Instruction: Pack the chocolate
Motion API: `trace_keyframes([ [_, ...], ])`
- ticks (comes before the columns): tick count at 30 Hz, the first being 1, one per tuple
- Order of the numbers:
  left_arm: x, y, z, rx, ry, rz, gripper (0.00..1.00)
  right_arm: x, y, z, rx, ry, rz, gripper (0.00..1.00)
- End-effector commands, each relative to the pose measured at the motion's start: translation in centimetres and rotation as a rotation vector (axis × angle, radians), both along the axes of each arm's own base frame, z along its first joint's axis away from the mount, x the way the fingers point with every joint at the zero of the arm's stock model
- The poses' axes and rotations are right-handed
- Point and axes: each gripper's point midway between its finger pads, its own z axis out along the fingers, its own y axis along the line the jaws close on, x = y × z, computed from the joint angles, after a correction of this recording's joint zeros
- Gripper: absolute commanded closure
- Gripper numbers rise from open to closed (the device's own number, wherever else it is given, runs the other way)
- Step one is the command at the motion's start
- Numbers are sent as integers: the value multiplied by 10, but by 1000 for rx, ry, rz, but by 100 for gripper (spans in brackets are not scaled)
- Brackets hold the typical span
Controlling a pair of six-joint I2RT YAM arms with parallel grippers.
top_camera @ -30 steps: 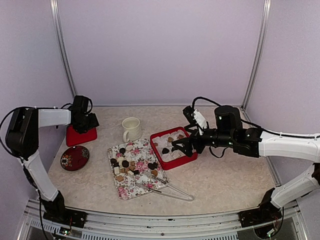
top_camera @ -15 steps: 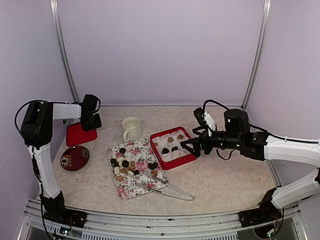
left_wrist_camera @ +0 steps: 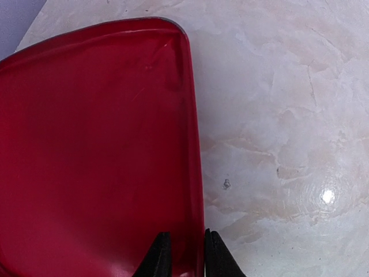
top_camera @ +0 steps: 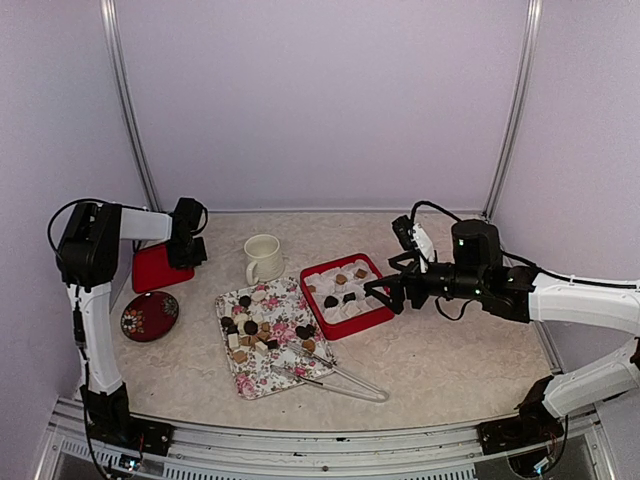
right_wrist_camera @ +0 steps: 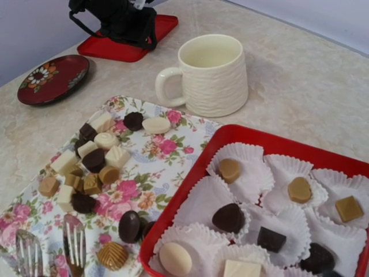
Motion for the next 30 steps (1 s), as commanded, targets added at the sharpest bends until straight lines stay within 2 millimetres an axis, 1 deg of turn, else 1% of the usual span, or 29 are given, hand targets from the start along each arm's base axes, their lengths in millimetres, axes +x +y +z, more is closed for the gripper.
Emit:
trace_keyframes([
  [1, 3, 1, -6, 24, 14, -2, 80, 1, -4, 5, 27, -6, -6, 0],
  [2, 2, 1, -7, 26, 15, -2, 81, 1, -4, 4, 26, -4, -5, 0],
  [5, 2, 5, -7, 28, 16, 3, 93, 2, -5, 2, 24, -2, -7, 0],
  [7, 2, 7, -1, 23, 0, 6, 99, 2, -5, 3, 27, -3, -7, 0],
  [9, 3, 9, 10, 21, -24, 12, 100, 2, -5, 4, 29, -5, -5, 0],
  [11, 4, 10, 25, 21, -49, 14, 100, 1, -5, 5, 31, -7, -5, 0],
  [14, 3, 12, 67, 23, -119, 22, 100, 1, -6, 7, 32, -10, -4, 0],
  [19, -6, 13, 157, 7, -292, 30, 100, 5, -11, 12, 42, -11, -25, 0],
  [22, -17, 5, 210, -11, -394, 13, 100, 8, -12, 14, 59, 0, -27, 0],
  [23, -22, 1, 231, -19, -438, 4, 100, 9, -13, 15, 65, 1, -27, 0],
  [26, -36, -16, 283, -43, -544, -35, 100, 11, -12, 20, 86, 1, -20, 0],
  [27, -41, -26, 300, -54, -583, -57, 100, 11, -11, 22, 90, -4, -21, 0],
  [30, -59, -67, 351, -120, -699, -159, 100, 13, -10, 28, 107, -20, -22, 0],
])
